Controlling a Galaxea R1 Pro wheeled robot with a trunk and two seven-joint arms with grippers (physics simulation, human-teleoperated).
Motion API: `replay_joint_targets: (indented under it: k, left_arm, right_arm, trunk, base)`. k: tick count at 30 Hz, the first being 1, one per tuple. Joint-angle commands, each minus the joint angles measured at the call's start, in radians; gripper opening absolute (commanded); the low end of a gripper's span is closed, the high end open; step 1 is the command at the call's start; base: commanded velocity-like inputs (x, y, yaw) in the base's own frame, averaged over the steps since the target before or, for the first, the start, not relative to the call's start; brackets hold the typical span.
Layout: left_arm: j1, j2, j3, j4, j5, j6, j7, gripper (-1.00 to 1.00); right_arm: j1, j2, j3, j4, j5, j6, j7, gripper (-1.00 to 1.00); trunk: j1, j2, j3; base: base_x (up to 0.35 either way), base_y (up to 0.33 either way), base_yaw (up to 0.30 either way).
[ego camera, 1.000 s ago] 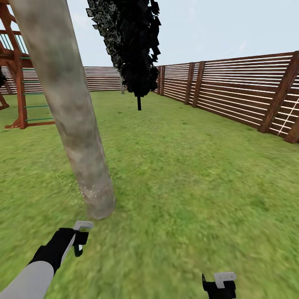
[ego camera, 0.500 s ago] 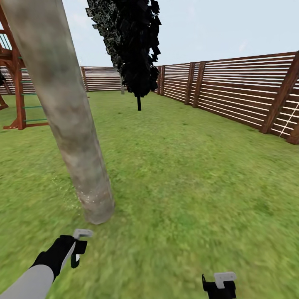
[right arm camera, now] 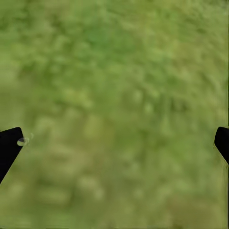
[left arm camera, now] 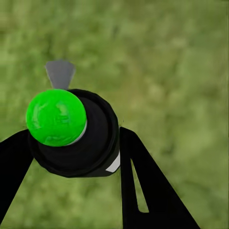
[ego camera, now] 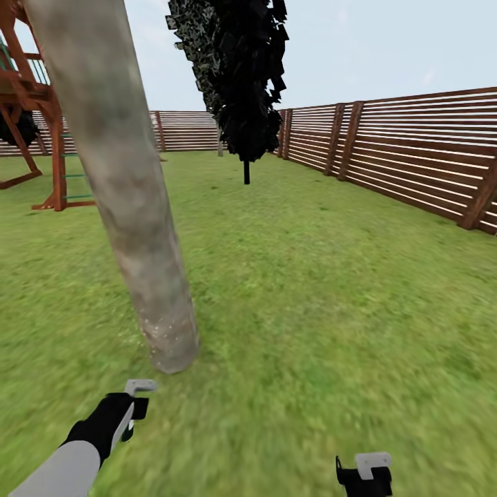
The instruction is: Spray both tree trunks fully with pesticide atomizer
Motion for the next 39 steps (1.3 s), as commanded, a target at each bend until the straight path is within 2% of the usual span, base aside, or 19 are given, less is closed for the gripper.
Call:
replay_joint_targets:
  k: [1,13,25,39]
  left_arm:
    - [0.0,0.0,-0.001,0.004,0.001,0.004,0.005,-1.0]
    - [0.0,-0.015,-0.001,0.01,0.005,0.016,0.003,-1.0]
    - [0.0,-0.014,-0.001,0.008,0.005,0.017,0.003,-1.0]
    - [0.0,-0.01,0.006,0.005,0.009,0.017,0.006,-1.0]
  right_arm:
    - [0.0,0.0,0.0,0.0,0.0,0.0,0.0,1.0]
    - [0.0,0.0,0.0,0.001,0.001,0.0,0.0,1.0]
    - [0.0,0.001,0.0,0.001,0.0,0.0,-0.003,1.0]
    - [0.0,0.001,0.0,0.001,0.0,0.0,-0.003,1.0]
  trunk:
    - [0.0,0.0,0.0]
    - [0.0,0.0,0.0]
    - [0.0,0.0,0.0]
    - [0.0,0.0,0.0]
  base:
    - [0.239,-0.168,0.003]
    - [0.236,-0.184,0.0]
    - [0.012,-0.271,0.007]
    - [0.096,-0.267,0.258]
